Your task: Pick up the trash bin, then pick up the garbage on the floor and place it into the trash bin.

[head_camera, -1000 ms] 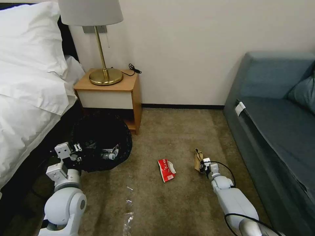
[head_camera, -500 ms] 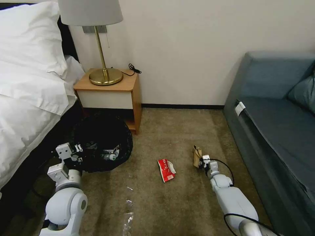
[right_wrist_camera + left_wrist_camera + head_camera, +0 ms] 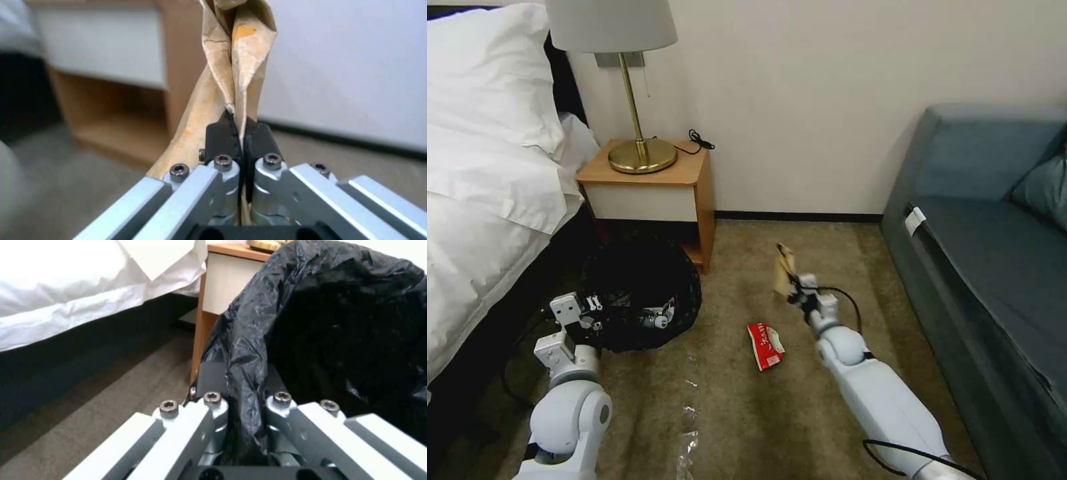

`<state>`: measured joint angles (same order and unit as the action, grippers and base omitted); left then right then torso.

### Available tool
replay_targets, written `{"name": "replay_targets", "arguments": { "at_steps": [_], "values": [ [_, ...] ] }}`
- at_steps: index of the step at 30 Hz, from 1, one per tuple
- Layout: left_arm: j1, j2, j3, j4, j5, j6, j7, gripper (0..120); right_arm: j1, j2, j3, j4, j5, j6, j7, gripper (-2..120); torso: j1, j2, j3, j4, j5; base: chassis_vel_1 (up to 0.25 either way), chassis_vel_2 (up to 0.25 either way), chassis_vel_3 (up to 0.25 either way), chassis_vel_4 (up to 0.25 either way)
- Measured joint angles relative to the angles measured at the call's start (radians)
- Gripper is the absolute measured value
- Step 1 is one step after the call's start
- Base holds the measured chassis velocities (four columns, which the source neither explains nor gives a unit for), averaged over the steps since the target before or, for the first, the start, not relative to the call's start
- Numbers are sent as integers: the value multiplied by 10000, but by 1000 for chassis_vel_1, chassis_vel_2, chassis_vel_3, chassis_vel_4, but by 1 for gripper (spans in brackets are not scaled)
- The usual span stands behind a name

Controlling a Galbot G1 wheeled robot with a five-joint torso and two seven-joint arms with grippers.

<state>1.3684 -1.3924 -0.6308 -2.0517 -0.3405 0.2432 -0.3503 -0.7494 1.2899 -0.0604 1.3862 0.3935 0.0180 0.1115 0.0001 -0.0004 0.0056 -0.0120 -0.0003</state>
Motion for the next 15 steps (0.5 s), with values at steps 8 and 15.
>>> {"name": "replay_targets", "arguments": {
  "at_steps": [8,15],
  "values": [
    [-113,-54,-73,161,-16,-11,11,4,1010,126,-1526,1262,349,58,839,0,0,0,0,1,0,0,0,0,0],
    [-252,-122,-46,331,-12,-36,22,4,1197,123,-2305,2374,630,-221,1169,0,0,0,0,0,1,0,0,0,0]
  ]
}}
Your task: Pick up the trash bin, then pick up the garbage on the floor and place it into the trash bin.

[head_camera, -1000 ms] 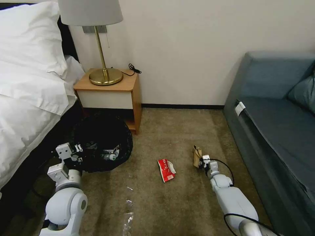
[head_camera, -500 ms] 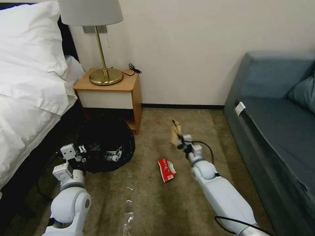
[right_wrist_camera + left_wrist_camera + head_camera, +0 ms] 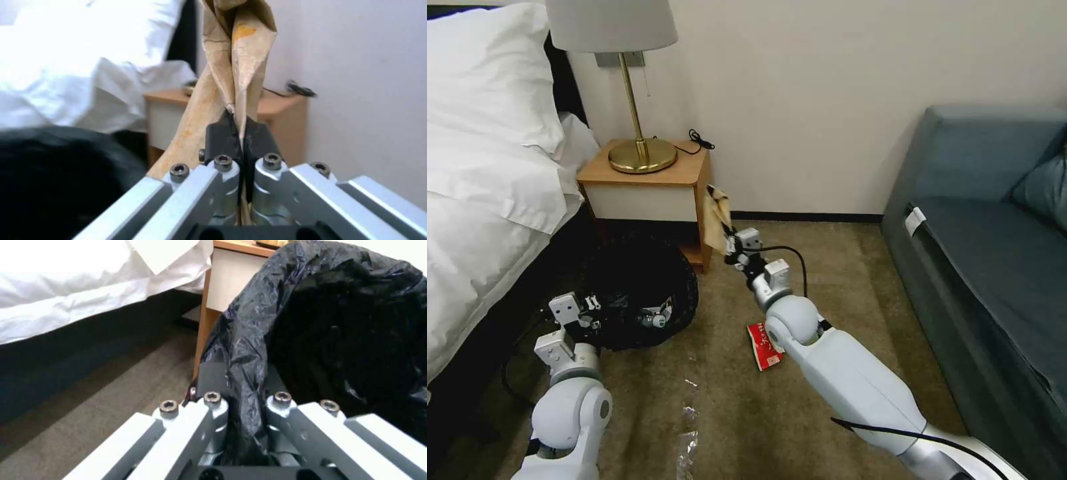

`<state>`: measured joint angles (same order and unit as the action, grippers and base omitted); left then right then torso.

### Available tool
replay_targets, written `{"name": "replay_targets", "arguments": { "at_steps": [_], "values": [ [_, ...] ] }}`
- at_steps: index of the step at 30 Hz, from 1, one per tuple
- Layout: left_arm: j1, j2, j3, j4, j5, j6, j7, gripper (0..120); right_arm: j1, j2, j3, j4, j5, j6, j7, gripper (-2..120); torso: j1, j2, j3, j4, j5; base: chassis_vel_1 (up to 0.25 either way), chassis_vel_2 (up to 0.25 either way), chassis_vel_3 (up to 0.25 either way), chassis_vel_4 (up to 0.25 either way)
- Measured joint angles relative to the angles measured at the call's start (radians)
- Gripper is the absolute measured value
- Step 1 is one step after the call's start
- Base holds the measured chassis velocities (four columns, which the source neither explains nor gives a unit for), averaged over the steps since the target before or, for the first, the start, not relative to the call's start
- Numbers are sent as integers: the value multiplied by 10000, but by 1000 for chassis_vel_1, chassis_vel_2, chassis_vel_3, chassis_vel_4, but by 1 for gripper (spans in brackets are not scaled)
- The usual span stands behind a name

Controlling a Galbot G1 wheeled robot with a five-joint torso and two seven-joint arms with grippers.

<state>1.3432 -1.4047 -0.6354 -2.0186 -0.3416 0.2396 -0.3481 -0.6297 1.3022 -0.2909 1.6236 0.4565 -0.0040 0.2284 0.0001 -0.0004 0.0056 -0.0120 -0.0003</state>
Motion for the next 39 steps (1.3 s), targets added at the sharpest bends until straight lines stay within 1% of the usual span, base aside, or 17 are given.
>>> {"name": "replay_targets", "arguments": {
  "at_steps": [2,7,16,25,26,27,29,30,33,34,35,36,38,39],
  "values": [
    [-98,-54,76,59,14,0,2,4,21,9,-372,295,38,-123,71,0,0,0,0,0,0,0,0,0,0],
    [-135,-109,112,119,43,-1,1,4,26,80,-779,357,40,-148,78,0,0,0,0,0,0,0,0,0,0],
    [-213,-261,206,170,99,-5,-1,4,-117,244,-1522,-99,-134,43,15,0,0,0,0,-1,1,0,0,0,0],
    [-223,-344,315,173,128,-4,-31,4,-304,318,-1793,-355,-377,161,-165,1,0,0,0,-1,1,0,0,0,0],
    [-223,-346,315,172,139,-3,-36,4,-322,323,-1793,-354,-406,161,-222,5,0,0,0,0,1,0,0,0,0],
    [-223,-346,315,172,139,-3,-36,4,-322,323,-1793,-354,-406,161,-222,5,0,0,0,0,1,0,0,0,0],
    [-224,-354,325,169,155,2,-38,4,-341,334,-1794,-334,-419,150,-262,17,0,0,0,0,1,0,0,0,0],
    [-224,-354,325,169,155,2,-38,4,-341,334,-1794,-334,-419,150,-262,17,0,0,0,0,1,0,0,0,0],
    [-232,-371,351,170,183,3,-38,4,-374,355,-1793,-331,-430,148,-293,32,0,0,0,0,1,0,0,0,0],
    [-232,-371,351,170,183,3,-38,4,-374,355,-1793,-331,-430,148,-293,32,0,0,0,0,1,0,0,0,0],
    [-233,-382,360,180,195,3,-37,4,-393,366,-1792,-331,-436,149,-297,38,0,0,0,0,1,0,0,0,0],
    [-233,-382,360,180,195,3,-37,4,-393,366,-1792,-331,-436,149,-297,38,0,0,0,0,1,0,0,0,0],
    [-251,-384,361,215,204,3,-35,4,-404,375,-1747,-323,-447,150,-302,48,0,0,0,0,1,0,0,0,0],
    [-251,-384,361,215,204,3,-35,4,-404,375,-1747,-323,-447,150,-302,48,0,0,0,0,1,0,0,0,0]
  ]
}}
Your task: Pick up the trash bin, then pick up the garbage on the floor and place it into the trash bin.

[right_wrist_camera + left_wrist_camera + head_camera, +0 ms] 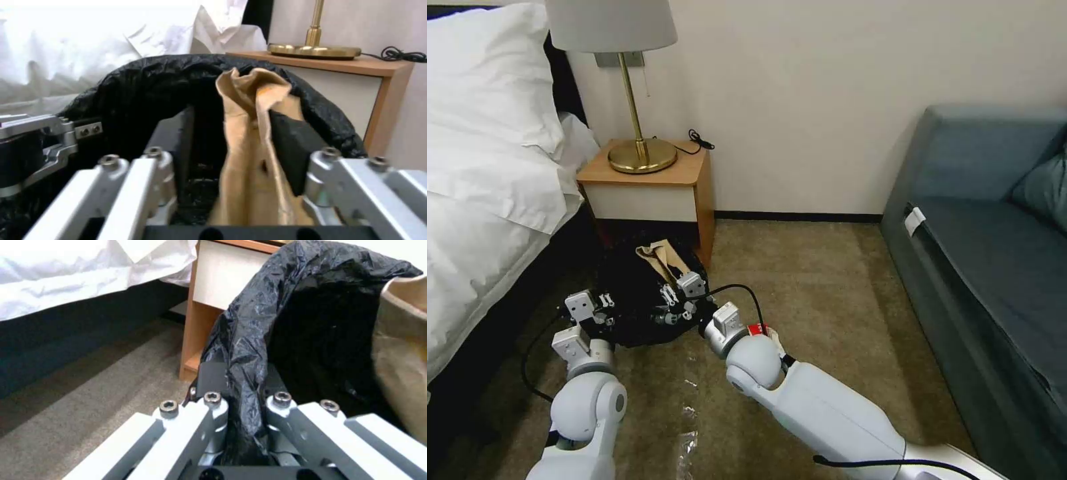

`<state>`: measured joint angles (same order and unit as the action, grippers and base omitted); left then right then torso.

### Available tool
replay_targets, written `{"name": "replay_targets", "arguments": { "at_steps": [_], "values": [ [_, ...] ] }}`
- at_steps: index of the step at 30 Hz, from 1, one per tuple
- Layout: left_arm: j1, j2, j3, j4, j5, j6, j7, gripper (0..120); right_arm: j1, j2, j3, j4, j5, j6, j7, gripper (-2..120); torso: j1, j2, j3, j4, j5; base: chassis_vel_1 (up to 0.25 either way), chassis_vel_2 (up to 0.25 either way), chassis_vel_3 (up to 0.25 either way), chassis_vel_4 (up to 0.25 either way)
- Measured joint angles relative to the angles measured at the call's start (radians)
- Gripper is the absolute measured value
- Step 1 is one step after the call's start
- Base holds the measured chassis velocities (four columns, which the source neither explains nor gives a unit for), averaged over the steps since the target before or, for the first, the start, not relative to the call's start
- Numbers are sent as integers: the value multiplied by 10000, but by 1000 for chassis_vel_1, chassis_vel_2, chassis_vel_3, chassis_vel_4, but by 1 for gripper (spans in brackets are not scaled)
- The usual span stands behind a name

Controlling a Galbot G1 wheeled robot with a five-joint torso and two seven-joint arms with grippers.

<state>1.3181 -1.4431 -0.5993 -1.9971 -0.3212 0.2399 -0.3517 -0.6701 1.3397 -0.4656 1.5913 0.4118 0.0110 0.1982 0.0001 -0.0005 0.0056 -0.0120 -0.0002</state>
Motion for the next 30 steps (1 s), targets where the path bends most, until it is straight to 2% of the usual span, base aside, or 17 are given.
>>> {"name": "replay_targets", "arguments": {
  "at_steps": [2,3,4,6,9,10,12,24,27,30],
  "values": [
    [-24,7,-2,39,1,0,7,4,26,26,106,58,3,2,0,60,0,0,0,0,0,0,0,0,0],
    [-24,7,-2,39,1,0,7,4,26,26,106,58,3,2,0,60,0,0,0,0,0,0,0,0,0],
    [-35,9,-3,50,2,0,10,4,56,34,154,88,16,3,2,67,0,0,0,0,0,0,0,0,0],
    [-39,10,-3,58,2,0,11,4,80,38,170,109,23,3,3,70,0,0,0,0,0,0,0,0,0],
    [-78,-3,39,103,5,1,16,4,109,79,124,95,39,3,6,87,-1,0,-1,0,0,0,0,0,0],
    [-78,-3,39,103,5,1,16,4,109,79,124,95,39,3,6,87,-1,0,-1,0,0,0,0,0,0],
    [-99,-10,67,114,12,1,19,4,98,139,77,-8,38,3,9,97,0,0,0,0,0,0,0,0,0],
    [-11,169,-208,138,-35,-1,98,4,148,88,960,11,388,-336,568,100,0,0,0,0,0,0,0,0,0],
    [156,594,-541,98,-239,121,168,4,127,12,1424,-143,792,-1012,1351,100,0,0,0,0,0,0,0,0,0],
    [189,769,-636,90,-311,144,180,4,33,12,1583,-388,964,-1492,1755,100,0,0,0,1,0,0,0,0,0]
  ]
}}
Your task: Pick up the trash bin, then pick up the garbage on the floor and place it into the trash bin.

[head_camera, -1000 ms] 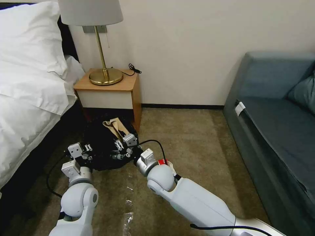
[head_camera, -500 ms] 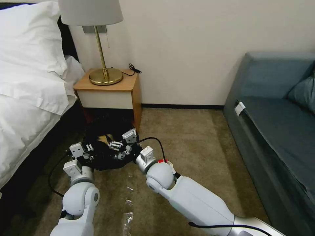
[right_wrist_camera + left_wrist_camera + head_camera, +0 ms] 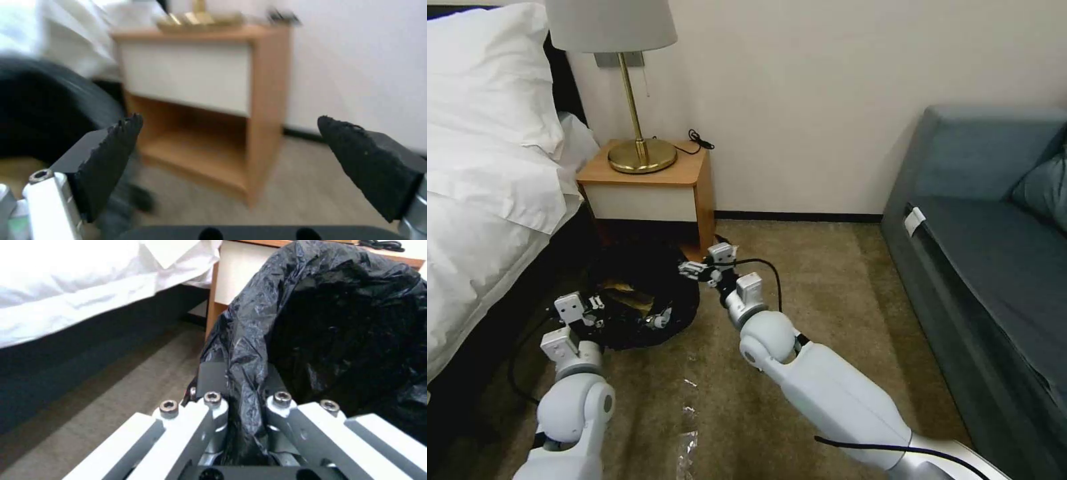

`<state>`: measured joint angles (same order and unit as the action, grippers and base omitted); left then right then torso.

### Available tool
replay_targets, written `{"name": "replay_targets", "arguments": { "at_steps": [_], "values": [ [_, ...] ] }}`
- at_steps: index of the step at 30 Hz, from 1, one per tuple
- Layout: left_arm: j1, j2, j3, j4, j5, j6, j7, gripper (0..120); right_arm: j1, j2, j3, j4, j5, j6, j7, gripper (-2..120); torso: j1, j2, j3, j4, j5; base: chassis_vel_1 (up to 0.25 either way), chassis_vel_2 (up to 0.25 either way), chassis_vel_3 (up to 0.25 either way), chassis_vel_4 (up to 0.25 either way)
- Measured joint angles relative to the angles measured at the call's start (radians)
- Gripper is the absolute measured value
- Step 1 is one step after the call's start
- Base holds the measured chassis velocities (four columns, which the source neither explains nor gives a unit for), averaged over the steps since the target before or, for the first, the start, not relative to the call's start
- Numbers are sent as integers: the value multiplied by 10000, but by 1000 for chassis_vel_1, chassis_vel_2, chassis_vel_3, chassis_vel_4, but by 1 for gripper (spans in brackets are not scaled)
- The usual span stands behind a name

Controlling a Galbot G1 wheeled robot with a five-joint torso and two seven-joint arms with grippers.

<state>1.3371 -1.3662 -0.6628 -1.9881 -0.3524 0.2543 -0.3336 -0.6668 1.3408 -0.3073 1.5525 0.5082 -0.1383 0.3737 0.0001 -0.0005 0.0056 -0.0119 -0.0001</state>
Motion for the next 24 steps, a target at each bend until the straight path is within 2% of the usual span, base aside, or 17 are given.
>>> {"name": "replay_targets", "arguments": {
  "at_steps": [1,4,8,12,15,24],
  "values": [
    [0,0,0,0,0,0,0,4,0,0,0,0,0,0,0,100,0,0,0,0,0,0,0,0,0],
    [-17,76,-15,1,-60,3,19,4,-278,13,264,-449,687,-789,500,100,0,0,0,-1,0,0,0,0,0],
    [-35,36,34,20,-60,3,22,4,-522,22,373,-865,726,-993,517,100,0,0,0,-1,0,0,0,0,0],
    [-38,-29,94,34,-57,0,35,4,-782,50,506,-1381,513,-997,381,100,0,0,0,-2,-1,0,0,0,0],
    [-28,-73,150,29,-43,-23,41,4,-1379,138,808,-2630,-38,-800,-251,100,0,0,0,-3,0,0,0,0,0],
    [6,-55,133,-42,-48,-25,41,4,-1592,696,1493,-4651,-1072,-306,-989,100,0,0,0,-2,1,0,0,0,0]
  ]
}}
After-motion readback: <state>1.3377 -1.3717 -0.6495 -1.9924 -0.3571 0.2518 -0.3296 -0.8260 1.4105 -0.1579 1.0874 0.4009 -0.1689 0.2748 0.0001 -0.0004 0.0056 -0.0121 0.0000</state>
